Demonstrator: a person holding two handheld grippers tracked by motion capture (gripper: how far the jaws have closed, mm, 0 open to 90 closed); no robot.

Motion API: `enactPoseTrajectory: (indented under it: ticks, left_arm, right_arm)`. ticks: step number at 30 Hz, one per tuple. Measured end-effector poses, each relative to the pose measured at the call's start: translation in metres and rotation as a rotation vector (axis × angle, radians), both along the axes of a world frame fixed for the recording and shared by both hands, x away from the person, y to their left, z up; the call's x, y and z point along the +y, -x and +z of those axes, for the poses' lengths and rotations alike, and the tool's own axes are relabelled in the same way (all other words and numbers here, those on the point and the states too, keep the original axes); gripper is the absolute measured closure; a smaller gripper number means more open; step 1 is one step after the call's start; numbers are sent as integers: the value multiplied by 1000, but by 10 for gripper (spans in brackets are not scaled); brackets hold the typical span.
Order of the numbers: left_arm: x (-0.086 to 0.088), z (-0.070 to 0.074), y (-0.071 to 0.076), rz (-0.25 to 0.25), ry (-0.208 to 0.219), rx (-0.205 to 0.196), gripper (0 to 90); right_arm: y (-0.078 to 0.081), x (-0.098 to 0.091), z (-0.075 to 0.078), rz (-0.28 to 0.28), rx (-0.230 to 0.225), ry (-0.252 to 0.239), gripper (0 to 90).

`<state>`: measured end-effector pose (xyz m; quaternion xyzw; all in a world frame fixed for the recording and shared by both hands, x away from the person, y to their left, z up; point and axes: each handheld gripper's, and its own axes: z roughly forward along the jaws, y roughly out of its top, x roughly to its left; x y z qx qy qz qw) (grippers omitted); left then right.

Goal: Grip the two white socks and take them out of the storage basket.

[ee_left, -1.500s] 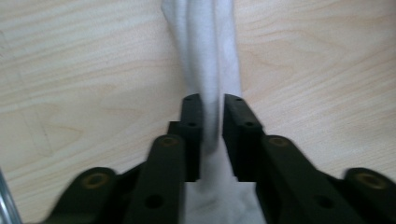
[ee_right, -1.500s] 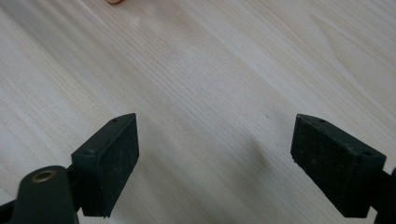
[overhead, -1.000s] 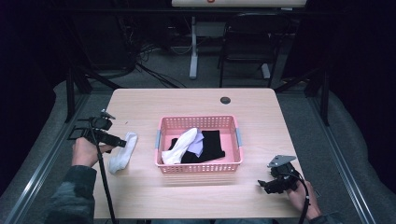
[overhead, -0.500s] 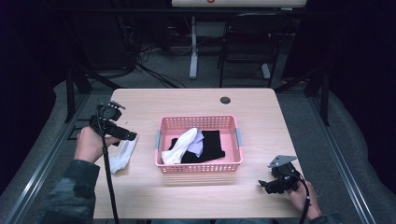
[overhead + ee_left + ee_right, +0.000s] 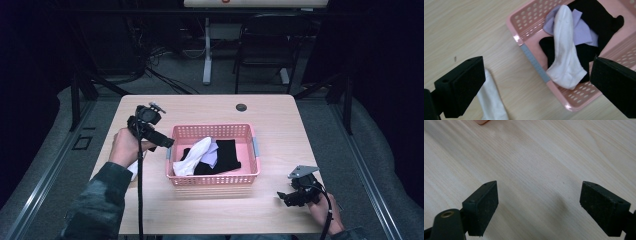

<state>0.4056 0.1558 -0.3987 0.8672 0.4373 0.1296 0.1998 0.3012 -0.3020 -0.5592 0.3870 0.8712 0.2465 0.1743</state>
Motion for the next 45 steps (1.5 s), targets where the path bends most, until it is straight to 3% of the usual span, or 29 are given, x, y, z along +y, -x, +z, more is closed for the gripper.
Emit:
enactPoseTrajectory:
  ticks: [3, 9, 17, 22, 26, 27, 30, 38, 41, 43, 45]
  left_arm:
    - [-19, -9, -5, -29, 7, 14, 0]
    - [-38, -28, -12, -42, 1, 39, 0]
    - [-51, -54, -23, -40, 3, 79, 0]
    - [-58, -71, -29, -46, 16, 113, 0]
    - [-65, -83, -31, -64, -14, 148, 15]
    - [-68, -90, -32, -75, -27, 170, 100]
    - [-72, -98, -33, -82, -40, 199, 169]
    - [-76, -111, -32, -53, -60, 198, 437]
    - [-75, -114, -33, -41, -45, 200, 551]
    - [-75, -118, -33, -45, -49, 209, 584]
    - [-75, -121, -32, -52, -45, 213, 726]
  right_arm:
    - [-1, 3, -1, 3, 3, -8, 146]
    - [0, 3, 1, 15, -7, -13, 145]
    - [-1, 4, 1, 28, 0, 10, 145]
    - [0, 4, 0, 23, -3, -5, 145]
    - [0, 3, 1, 27, 0, 2, 145]
    - [0, 3, 1, 24, -5, 3, 145]
    - [1, 3, 1, 26, -3, -6, 145]
    - [2, 4, 2, 25, -10, 0, 145]
    - [2, 4, 2, 26, -11, 0, 145]
    - [2, 4, 2, 24, -12, -2, 145]
    - [2, 3, 2, 25, -9, -1, 145]
